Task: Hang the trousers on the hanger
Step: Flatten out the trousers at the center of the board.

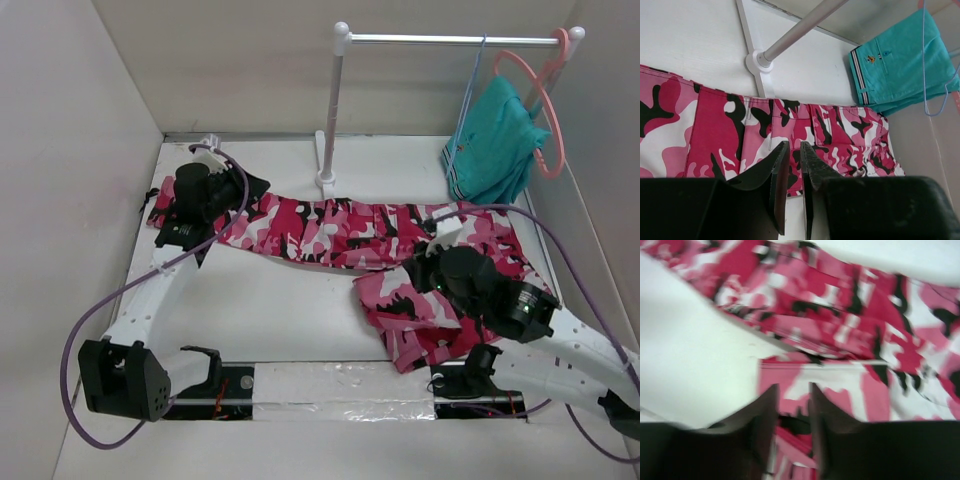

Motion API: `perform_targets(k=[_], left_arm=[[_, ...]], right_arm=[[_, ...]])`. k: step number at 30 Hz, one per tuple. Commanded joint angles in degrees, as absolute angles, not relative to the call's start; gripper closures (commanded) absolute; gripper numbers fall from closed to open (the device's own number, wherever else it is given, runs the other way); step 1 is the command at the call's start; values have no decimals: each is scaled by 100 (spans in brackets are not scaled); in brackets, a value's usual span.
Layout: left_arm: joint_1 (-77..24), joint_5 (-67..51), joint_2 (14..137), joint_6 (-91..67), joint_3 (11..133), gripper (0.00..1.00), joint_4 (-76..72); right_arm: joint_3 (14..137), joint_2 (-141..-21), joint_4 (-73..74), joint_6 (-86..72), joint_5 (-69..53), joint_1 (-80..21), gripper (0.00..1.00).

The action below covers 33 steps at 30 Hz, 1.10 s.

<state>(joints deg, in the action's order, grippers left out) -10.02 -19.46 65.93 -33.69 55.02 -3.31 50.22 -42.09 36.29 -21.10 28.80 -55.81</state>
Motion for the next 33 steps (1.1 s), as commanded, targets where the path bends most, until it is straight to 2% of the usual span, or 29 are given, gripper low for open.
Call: perform_targets(k=[1,3,6,7,10,17,21,33], left_arm=[[-1002,-2206,6609,-3217,5853,87,-484],[-1002,-2153,6540,-3191,5880,87,-378],[-1002,-2101,6425,-3208,5810,87,-457],[-1002,-2057,6416,-3208,5818,87,-431],[-1002,-2109,6434,-3208,5827,87,-413],[-1002,-2171,6390,-3278,5783,86,-466],[-1002,-2101,6328,-3287,5739,86,-492],[-1002,-2285,6346,-3349,5704,86,-598]], right_arm=[[5273,-4946,3288,-1249,1971,-6001,100],[5221,-5708,3270,-1230,1696,-6274,100],[5107,-6151,3200,-1283,1802,-6688,100],[5072,-6265,3043,-1231,1680,-6688,83],[4843,-6302,2604,-1081,1144,-6688,59],[4755,-6907,2461,-984,668,-6610,58],[4887,-7338,2593,-1019,1046,-6548,58],[4895,-7532,2874,-1266,1951,-6442,57]])
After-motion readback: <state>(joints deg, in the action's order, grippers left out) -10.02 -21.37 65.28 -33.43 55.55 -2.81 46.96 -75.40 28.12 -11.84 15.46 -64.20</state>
